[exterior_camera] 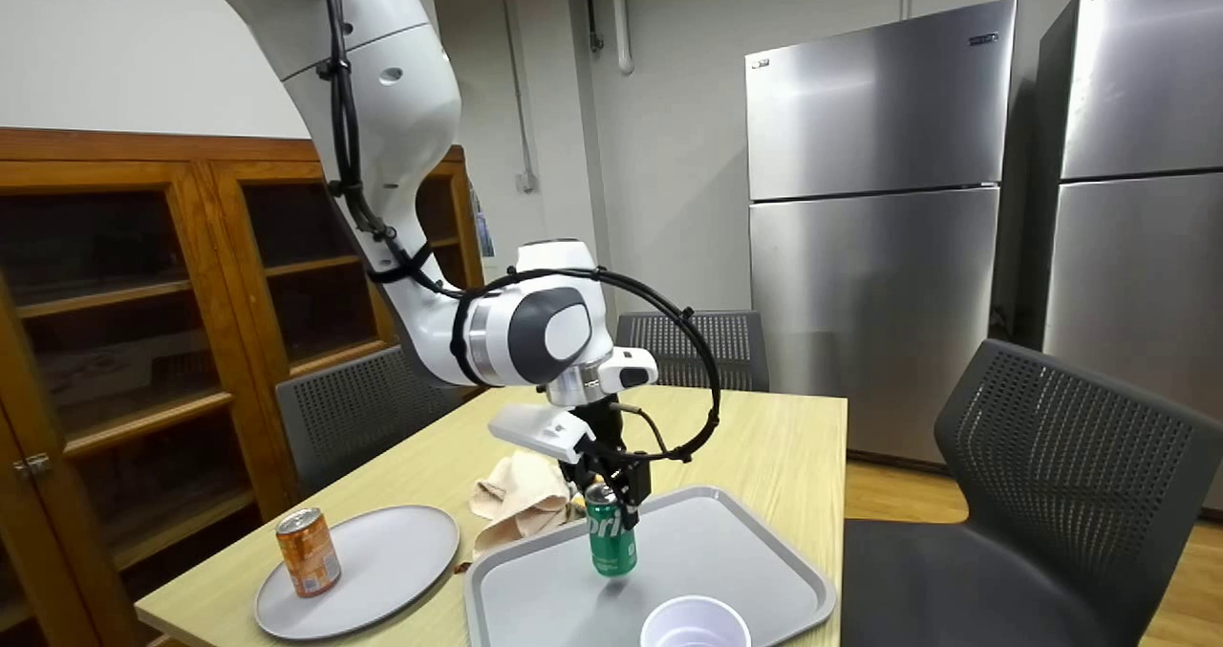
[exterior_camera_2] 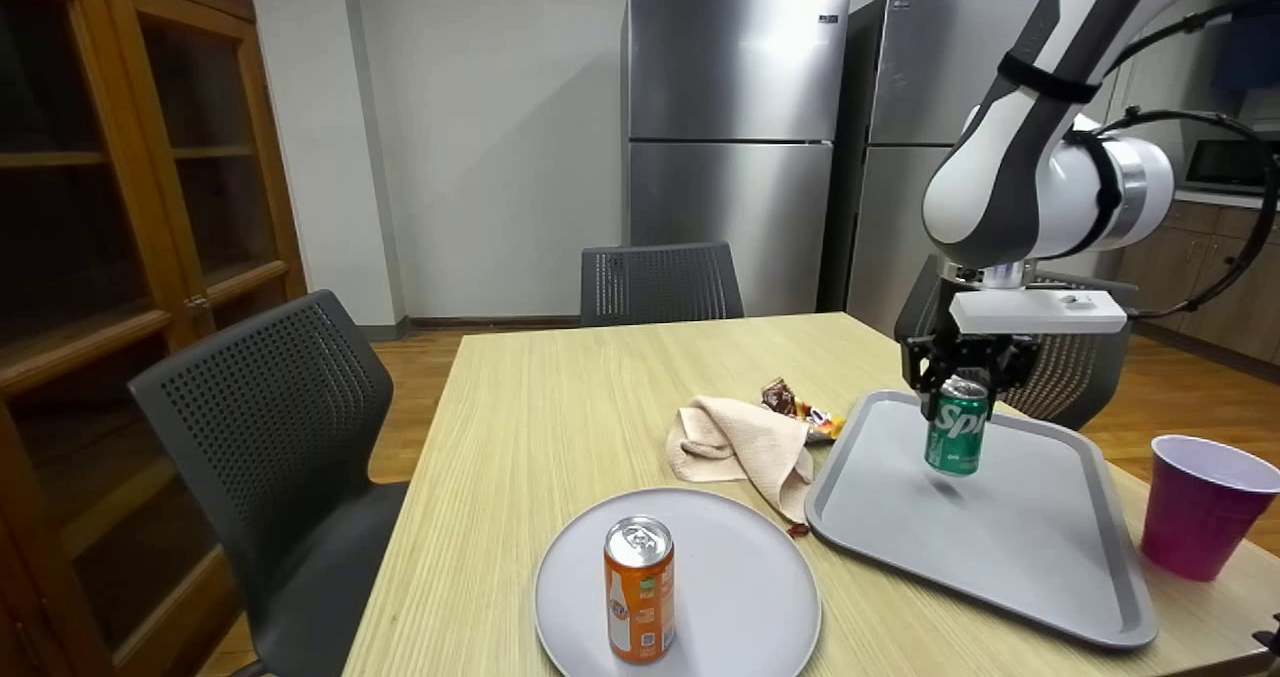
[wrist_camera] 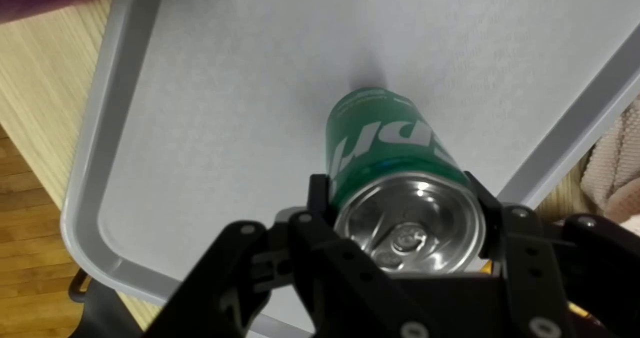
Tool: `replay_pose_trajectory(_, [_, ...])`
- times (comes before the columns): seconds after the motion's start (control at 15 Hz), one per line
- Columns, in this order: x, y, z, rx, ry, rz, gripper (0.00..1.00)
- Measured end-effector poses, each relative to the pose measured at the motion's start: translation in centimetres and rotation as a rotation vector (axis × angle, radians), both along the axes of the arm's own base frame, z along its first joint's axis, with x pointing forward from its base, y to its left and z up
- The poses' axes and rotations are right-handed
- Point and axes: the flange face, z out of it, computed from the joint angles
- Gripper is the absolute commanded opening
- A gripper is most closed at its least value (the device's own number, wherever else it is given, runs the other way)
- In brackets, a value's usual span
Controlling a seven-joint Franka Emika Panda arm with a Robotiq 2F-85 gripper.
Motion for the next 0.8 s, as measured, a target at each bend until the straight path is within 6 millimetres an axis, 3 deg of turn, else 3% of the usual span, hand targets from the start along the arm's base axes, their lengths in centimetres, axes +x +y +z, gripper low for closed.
replay_pose_trajectory(0.8, [0.0, 0.1, -1.8, 0.031, 0.009, 0.014, 0.38])
